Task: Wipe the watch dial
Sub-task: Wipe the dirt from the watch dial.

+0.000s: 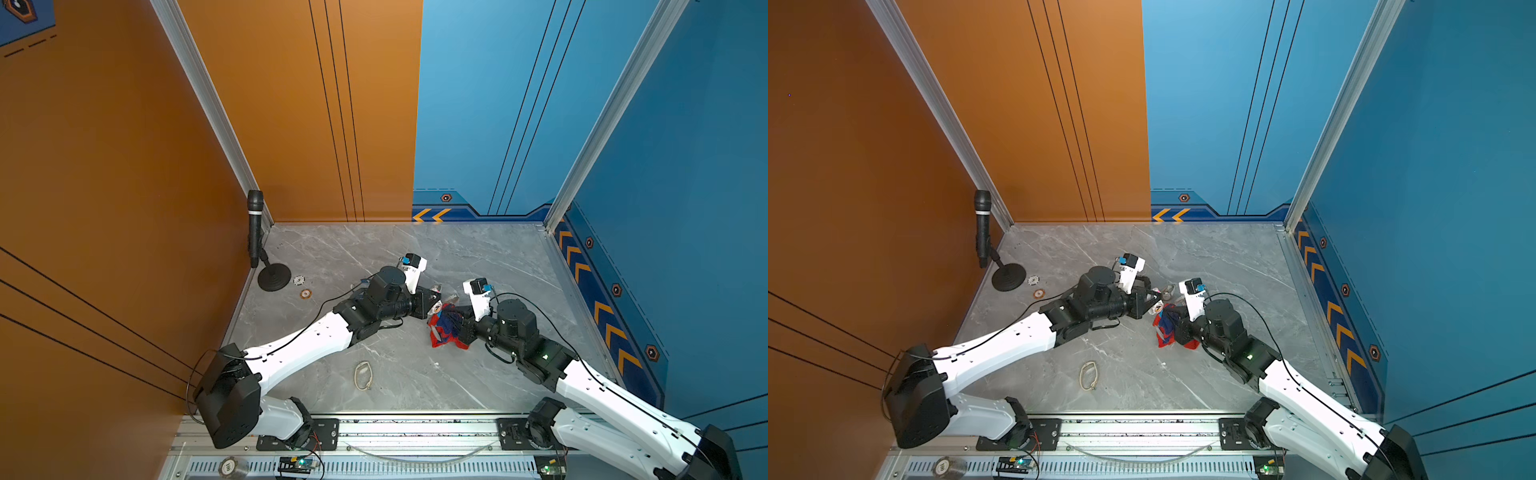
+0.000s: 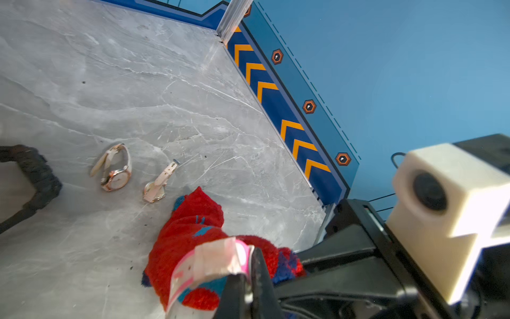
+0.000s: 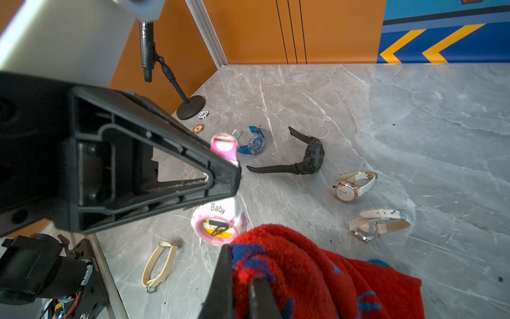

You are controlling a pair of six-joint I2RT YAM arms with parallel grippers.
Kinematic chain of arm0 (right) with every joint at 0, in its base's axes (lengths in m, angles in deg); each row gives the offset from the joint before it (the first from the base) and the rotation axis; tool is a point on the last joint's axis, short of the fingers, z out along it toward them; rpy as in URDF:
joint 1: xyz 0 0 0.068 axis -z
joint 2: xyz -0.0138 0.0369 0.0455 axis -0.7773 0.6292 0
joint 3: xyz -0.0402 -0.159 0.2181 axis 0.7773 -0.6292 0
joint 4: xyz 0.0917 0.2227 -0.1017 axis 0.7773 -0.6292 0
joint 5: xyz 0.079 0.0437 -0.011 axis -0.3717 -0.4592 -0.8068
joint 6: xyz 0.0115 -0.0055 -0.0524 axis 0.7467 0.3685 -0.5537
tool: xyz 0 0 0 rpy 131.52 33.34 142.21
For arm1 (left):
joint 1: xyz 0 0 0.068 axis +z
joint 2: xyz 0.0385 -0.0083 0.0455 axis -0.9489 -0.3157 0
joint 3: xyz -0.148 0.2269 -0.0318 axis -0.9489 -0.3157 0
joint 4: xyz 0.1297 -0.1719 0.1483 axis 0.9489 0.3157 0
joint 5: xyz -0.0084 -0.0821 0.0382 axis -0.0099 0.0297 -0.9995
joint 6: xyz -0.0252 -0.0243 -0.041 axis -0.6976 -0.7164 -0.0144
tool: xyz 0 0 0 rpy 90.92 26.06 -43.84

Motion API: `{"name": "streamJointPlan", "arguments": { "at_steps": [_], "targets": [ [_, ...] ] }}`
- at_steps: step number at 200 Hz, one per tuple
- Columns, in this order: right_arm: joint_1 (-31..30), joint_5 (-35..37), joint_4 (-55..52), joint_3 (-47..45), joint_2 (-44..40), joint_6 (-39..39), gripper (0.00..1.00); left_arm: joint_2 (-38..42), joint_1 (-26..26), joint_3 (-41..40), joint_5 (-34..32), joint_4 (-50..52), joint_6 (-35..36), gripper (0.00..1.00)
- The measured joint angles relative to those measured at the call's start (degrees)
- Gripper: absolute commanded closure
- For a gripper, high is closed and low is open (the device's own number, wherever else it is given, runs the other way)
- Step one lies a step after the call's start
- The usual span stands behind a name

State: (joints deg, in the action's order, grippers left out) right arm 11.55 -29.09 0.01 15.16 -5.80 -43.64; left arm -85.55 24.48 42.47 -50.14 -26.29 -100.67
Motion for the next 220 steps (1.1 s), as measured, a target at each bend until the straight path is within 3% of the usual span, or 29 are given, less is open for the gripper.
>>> {"name": "streamJointPlan", "arguments": {
  "at_steps": [69,127,220],
  "targets": [
    [-2.25,-0.24,2.73,0.28,1.20,0.33,1.00,1.16,-0.76,1.38,-2.40,3.23,1.44,1.00],
    [-2.54,-0.37,3.02,0.28,1.44,0.42,1.00,2.05,-3.15,1.97,-9.11,7.78,4.11,1.00],
    [-3.08,-3.06,5.42,-0.33,1.66,-2.05,1.00,1.92,-3.19,1.97,-9.40,7.67,3.61,1.00]
  ]
}}
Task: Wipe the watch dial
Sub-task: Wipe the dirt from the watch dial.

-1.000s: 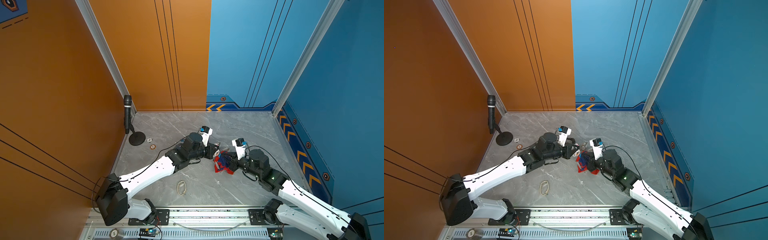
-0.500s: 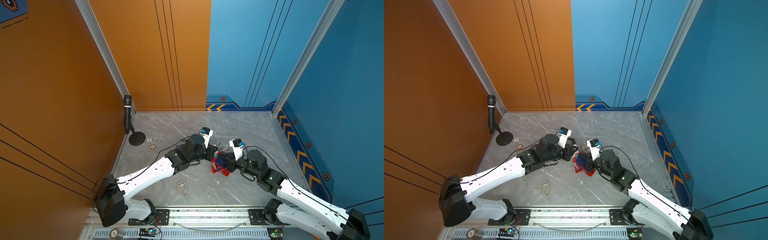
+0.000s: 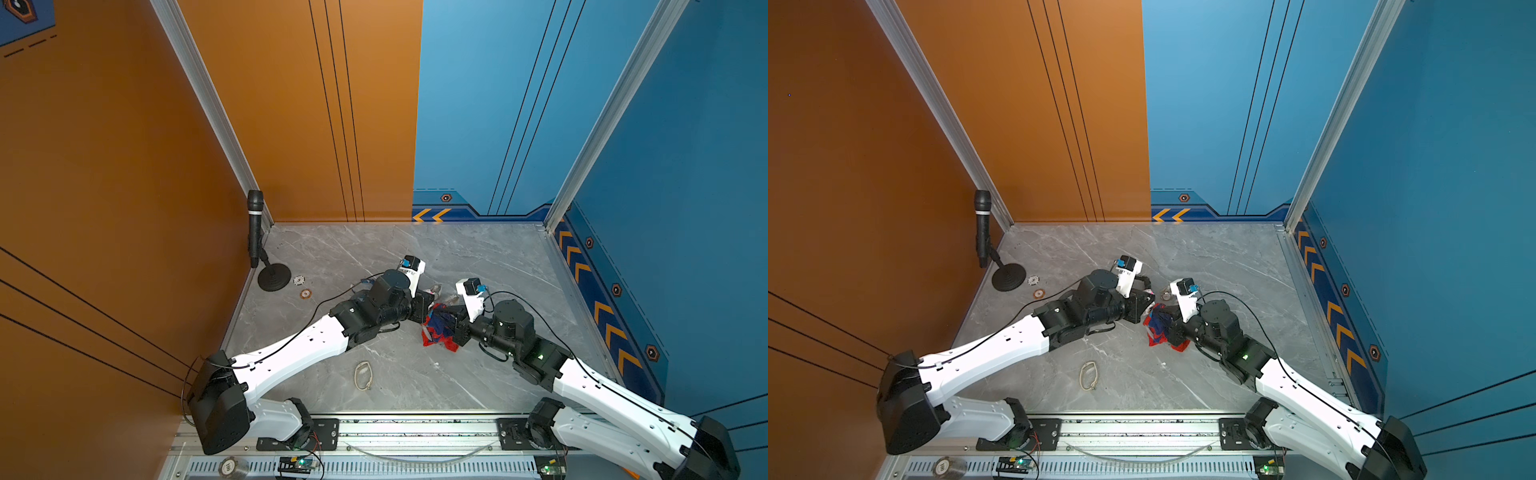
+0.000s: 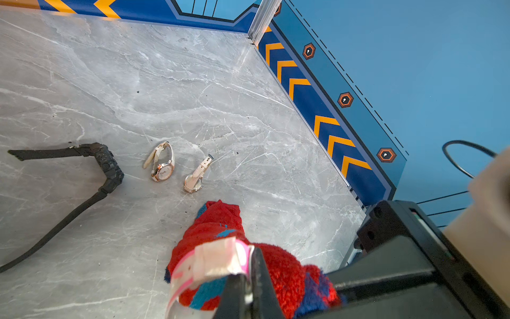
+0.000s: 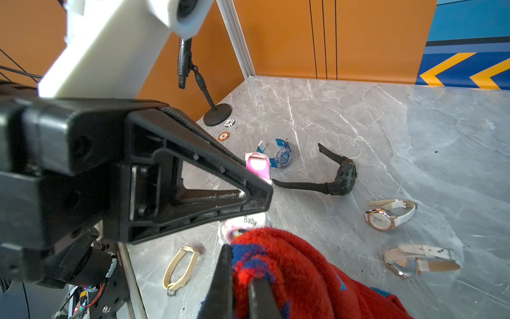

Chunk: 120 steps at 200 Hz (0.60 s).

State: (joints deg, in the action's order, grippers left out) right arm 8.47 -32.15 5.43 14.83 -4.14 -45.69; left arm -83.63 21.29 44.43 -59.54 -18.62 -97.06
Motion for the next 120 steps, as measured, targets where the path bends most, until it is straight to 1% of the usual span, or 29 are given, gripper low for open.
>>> {"name": "streamJointPlan", "arguments": {
  "at_steps": [43,120],
  "targets": [
    [0.00,-0.24,-0.13,-1.05,-1.33,-2.95,1.00,-0.24,-0.02,0.11,0.96,0.13,-0.04,1.00],
    [0.00,-0.24,1.33,-1.90,-0.94,-3.15,1.00,-1.01,-0.02,0.26,2.82,-0.09,-2.01,1.00]
  ]
}}
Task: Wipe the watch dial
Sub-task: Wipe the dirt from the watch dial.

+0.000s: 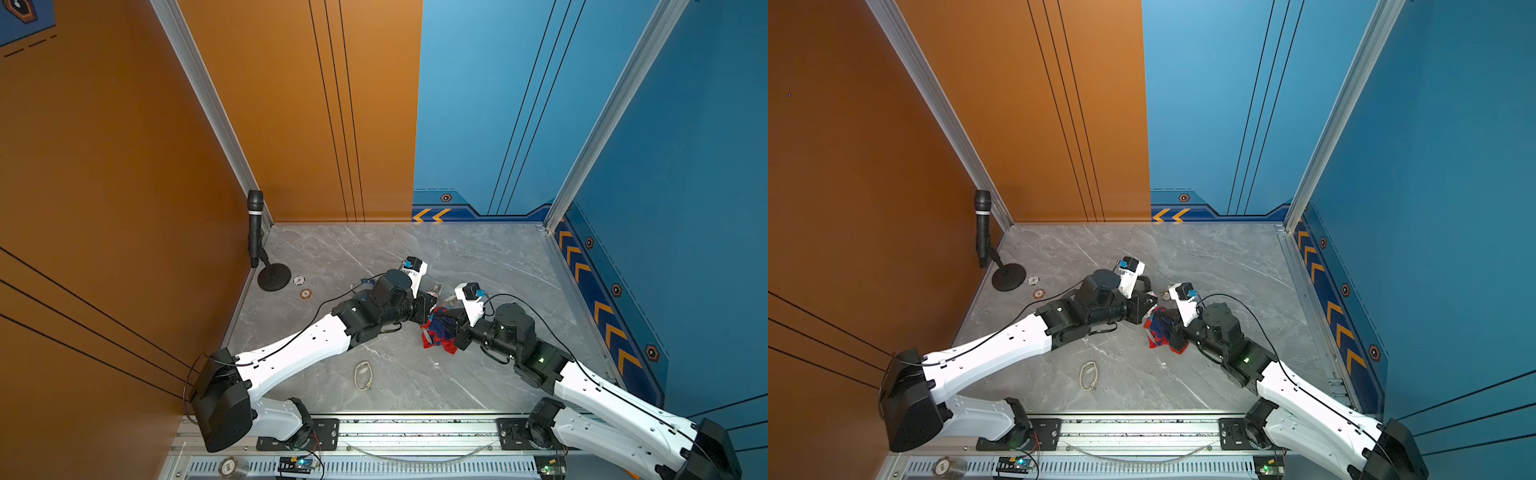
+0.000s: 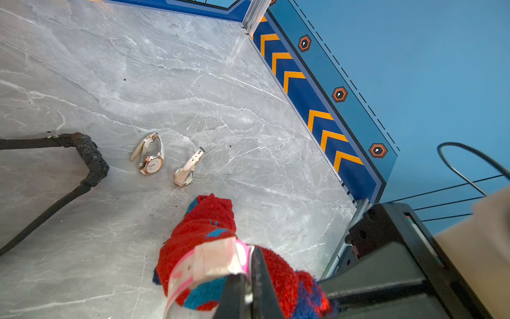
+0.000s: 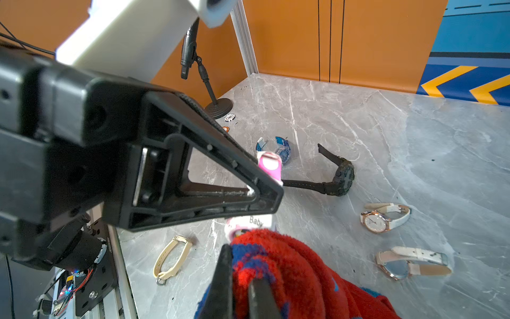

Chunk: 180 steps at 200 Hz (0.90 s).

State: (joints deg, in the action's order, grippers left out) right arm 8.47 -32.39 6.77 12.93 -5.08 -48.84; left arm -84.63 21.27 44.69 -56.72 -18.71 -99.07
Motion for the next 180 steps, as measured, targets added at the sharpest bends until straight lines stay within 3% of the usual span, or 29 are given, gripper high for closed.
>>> {"name": "streamJointPlan", "arguments": {
  "at_steps": [180],
  "targets": [
    [1.25,0.74,-0.04,-1.16,-1.20,0.70,1.00,-0.94,0.92,-1.11,7.96,-8.92,-8.13,1.00]
  ]
}}
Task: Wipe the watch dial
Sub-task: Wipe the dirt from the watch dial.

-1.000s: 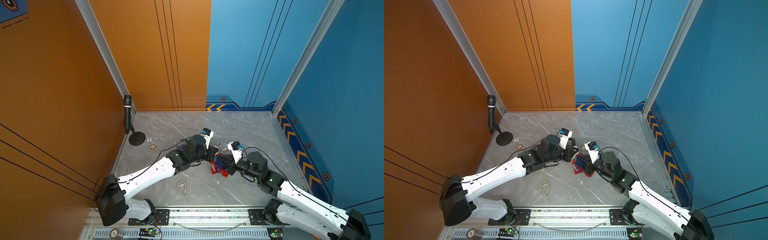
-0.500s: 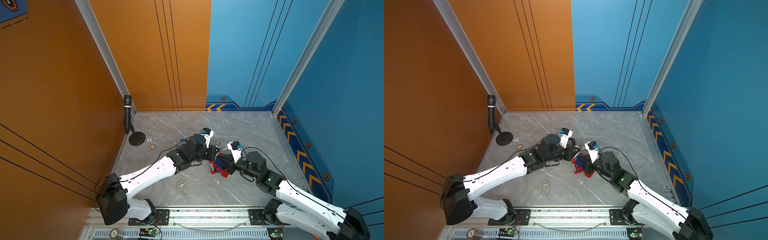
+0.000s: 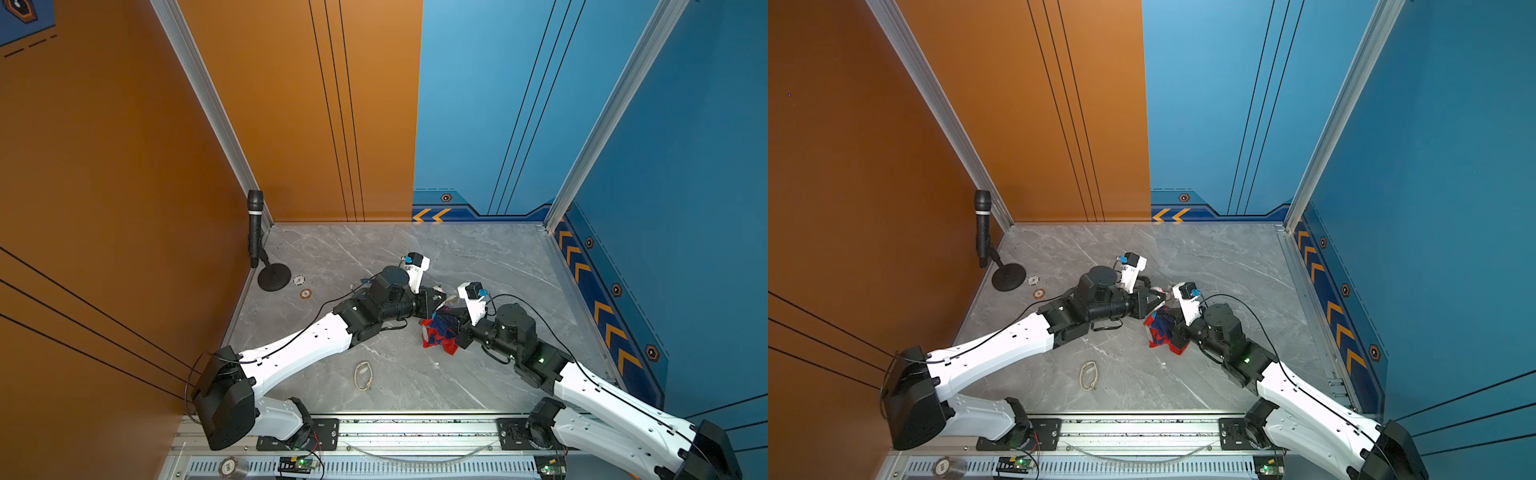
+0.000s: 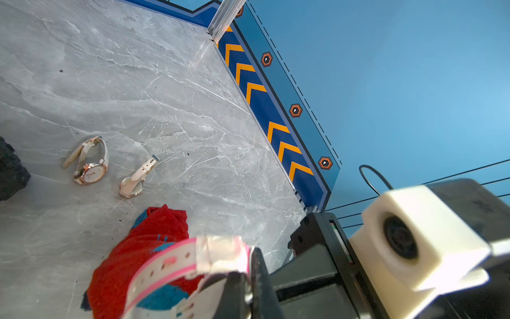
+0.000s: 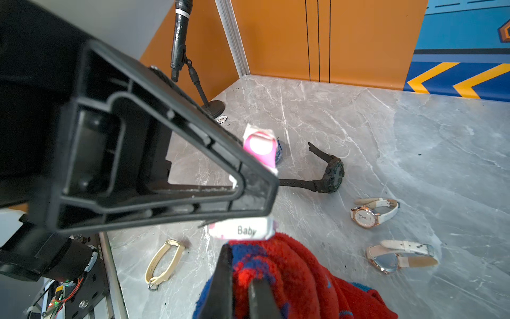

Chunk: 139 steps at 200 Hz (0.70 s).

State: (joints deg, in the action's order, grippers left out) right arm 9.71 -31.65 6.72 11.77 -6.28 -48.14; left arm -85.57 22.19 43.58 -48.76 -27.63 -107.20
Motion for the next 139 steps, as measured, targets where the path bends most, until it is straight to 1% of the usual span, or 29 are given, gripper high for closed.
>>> {"name": "streamJointPlan", "arguments": {
  "at_steps": [87,113,139],
  "targets": [
    [-0.17,0.63,-0.98,-0.76,-0.92,0.00,1.00,-0.57,0.00,-0.74,0.39,-0.37,-1.57,1.00],
    [-0.28,1.01,-1.01,-0.79,-1.03,-0.02,1.00,-0.98,0.31,-0.81,0.55,-0.57,-3.54,1.00],
    [-0.28,1.38,-0.85,-0.87,-2.36,-0.04,1.00,-2.21,1.42,-1.92,1.51,-1.90,-6.99,1.00]
  ]
}}
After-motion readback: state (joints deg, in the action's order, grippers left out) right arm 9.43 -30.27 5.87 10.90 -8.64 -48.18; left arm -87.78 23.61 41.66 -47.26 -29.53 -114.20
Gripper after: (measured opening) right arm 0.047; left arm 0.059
